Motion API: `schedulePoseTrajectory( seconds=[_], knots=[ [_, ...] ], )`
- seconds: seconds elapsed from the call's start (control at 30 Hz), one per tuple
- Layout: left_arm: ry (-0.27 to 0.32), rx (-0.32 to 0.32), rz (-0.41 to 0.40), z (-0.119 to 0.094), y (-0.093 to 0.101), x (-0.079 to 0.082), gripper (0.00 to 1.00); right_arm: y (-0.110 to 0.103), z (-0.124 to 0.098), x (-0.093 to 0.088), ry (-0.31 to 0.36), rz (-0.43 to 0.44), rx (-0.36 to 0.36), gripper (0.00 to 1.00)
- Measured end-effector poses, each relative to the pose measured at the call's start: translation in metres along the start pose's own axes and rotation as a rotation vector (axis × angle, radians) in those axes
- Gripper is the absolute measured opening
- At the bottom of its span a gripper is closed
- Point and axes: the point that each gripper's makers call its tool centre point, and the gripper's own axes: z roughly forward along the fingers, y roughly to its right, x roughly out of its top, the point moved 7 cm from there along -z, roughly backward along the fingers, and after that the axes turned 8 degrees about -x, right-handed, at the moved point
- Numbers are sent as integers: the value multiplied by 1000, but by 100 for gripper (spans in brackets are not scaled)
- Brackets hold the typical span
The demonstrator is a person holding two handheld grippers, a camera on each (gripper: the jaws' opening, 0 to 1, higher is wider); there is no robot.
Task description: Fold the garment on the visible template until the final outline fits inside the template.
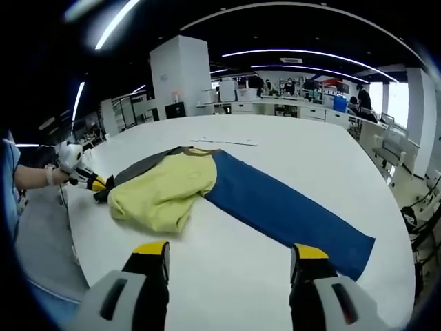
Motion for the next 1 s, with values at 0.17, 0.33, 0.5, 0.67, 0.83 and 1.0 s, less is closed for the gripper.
schedulePoseTrajectory(
  seconds=[0.17, 0.33, 0.5, 0.67, 0.83, 1.0],
  knots=[
    [-9, 1, -11, 2, -2, -1, 0, 0, 0, 0, -1, -2, 1, 70],
    [-26, -7, -19, 7, -2, -6, 0, 1, -1, 1, 0, -3, 0, 70],
    [-21, -17, -39, 5, -3, -7, 4, 1, -2, 1, -2, -3, -1, 70],
    [4, -21, -66, 0, -5, -7, 18, -1, -2, -1, -4, 1, -1, 70],
    [23, -38, -48, -5, -1, -1, 28, -3, -2, -1, -5, 3, 2, 70],
    [50, -50, -35, -8, 5, 4, 43, -3, -2, -1, -4, 1, 4, 70]
  ],
)
